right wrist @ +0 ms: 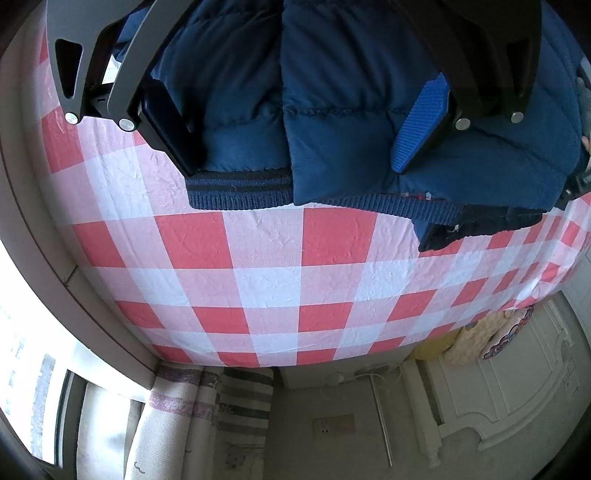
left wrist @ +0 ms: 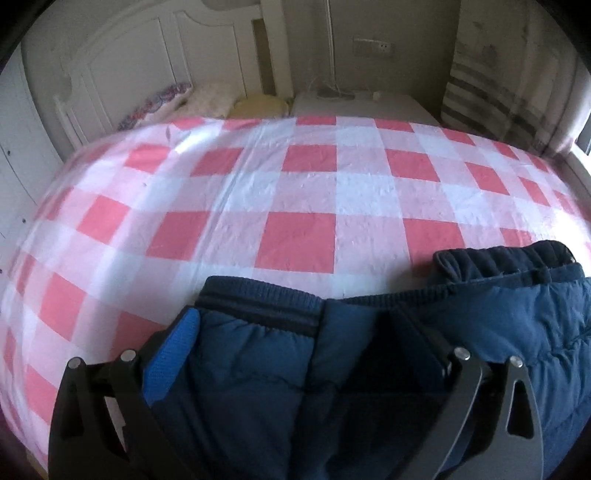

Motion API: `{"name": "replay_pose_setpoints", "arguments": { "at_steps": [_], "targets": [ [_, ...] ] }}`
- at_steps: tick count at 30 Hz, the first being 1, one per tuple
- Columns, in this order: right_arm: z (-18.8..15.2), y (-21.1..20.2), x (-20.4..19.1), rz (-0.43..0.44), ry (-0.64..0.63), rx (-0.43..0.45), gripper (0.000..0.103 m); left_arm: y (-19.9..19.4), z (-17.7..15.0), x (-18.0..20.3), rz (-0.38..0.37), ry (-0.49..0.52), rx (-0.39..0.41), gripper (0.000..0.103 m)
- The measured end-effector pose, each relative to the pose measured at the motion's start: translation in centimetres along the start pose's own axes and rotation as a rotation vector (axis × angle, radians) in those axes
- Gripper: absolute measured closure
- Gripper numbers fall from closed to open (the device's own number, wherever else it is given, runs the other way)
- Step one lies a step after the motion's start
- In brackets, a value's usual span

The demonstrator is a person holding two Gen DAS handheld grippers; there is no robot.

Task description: Fold large clothes

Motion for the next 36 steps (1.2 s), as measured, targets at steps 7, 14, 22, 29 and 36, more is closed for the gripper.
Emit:
{"name": "replay_pose_setpoints", "arguments": {
  "at_steps": [7,14,22,29,36],
  "targets": [
    [1.9,-6.2,-6.4,-0.042,-0.173,0.150,0.004,0.3,-0.3,-0.5,-0.077,-0.073,-0.026,0.002],
    [-2.4,0.2,-13.8,0.095,-0.332,-0.063,0.004,-0.4,-0.1,-0.5,-0.037,-0.060,-0.004,0.002],
    [-2.2,0.0,-13.6,0.110,-0.317,-0.053,0.004,-6.8,1.1,9.2,-0.210,0.084,0.103,0.002],
    [-2.4,-0.4,-13.4,0.102,-0.319,-0.037,0.004,-2.6,-0.9,10.1,-0.194,0.087,0.007,0.002],
    [-0.8,-4.3,-8.6,0.091,-0.215,0.035,0.005,-2.7,-1.0,10.0,-0.186,0.093,0.023,0.002]
  ]
}}
Point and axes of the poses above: each gripper's, at about its wrist camera, not at the fingertips, and y roughly the way its jaws point, x to its right, z to its top, the point moved 8 cm from there along y, roughly the way its jaws point, and after that the axes turned 3 degrees about z, right-handed, at the moved point
